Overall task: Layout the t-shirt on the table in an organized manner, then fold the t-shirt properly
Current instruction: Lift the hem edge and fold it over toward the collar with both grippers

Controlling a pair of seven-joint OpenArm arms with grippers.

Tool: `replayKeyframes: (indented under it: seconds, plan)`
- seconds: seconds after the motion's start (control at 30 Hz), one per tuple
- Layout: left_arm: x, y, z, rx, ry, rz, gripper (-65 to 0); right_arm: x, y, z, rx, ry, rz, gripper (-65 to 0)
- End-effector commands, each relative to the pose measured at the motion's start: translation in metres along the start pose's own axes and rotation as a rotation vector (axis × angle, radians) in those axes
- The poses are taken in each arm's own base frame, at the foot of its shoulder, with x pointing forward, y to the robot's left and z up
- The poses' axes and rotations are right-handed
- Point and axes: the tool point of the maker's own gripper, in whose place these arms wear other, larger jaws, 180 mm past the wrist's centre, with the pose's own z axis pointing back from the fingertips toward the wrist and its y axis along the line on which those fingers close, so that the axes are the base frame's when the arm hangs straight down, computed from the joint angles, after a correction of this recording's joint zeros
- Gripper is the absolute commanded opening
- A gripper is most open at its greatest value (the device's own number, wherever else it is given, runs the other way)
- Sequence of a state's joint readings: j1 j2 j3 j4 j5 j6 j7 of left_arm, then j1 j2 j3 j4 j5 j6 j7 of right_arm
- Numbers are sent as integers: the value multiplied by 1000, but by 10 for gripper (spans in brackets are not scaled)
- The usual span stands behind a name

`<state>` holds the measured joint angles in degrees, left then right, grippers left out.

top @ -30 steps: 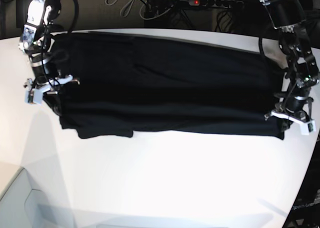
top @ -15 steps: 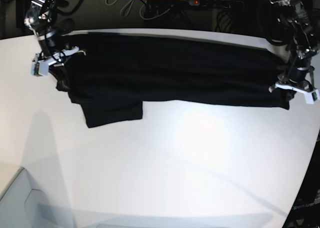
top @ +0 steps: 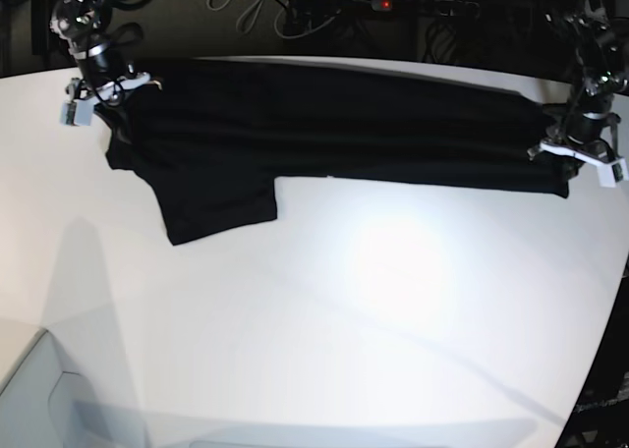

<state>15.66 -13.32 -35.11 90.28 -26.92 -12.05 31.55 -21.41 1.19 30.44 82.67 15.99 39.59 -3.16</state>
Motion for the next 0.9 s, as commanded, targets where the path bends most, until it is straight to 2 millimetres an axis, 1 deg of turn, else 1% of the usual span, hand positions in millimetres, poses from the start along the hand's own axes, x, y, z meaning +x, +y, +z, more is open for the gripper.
replayKeyframes:
  seconds: [0.0,0.1,0.13,0.27,0.33,0.4,0.43,0.53,0.63,0.7,0.77,0.83,0.87]
  plan:
    - [12,4,2,3,-37,-13,-650,12,-3,-1,4,-45,2,-650]
    - [11,5,2,8,-34,-19,-650,4,-14,0,-7,-15,4,-650]
    - [9,6,1,10,-29,-16,-650,5,-16,-2,-8,-14,4,-650]
    - [-10,17,-6,31,24,10,-650,-2,-18,-5,-12,-3,-15,-650]
    - [-15,21,-12,37,42,21,-650,-2,-18,-5,-12,-3,-15,-650]
    - [-29,28,-16,52,80,45,-650,-1,-17,-5,-12,-4,-14,-650]
    - [-32,29,-18,55,87,52,-650,-2,-17,-4,-12,-2,-14,-650]
    - [-34,29,-20,53,93,60,-649,-3,-17,-4,-13,2,-13,-650]
    - [-30,25,-19,45,82,61,-642,-3,-18,-4,-13,5,-12,-644]
    - [-27,24,-19,42,74,57,-603,-2,-20,-3,-13,9,-4,-587]
    - [-26,25,-19,45,72,58,-524,-6,-25,3,-19,28,9,-493]
    - [-27,25,-19,45,72,60,-450,0,-24,6,-15,19,30,-395]
    - [-27,25,-19,45,72,60,-429,1,-23,9,-14,21,39,-358]
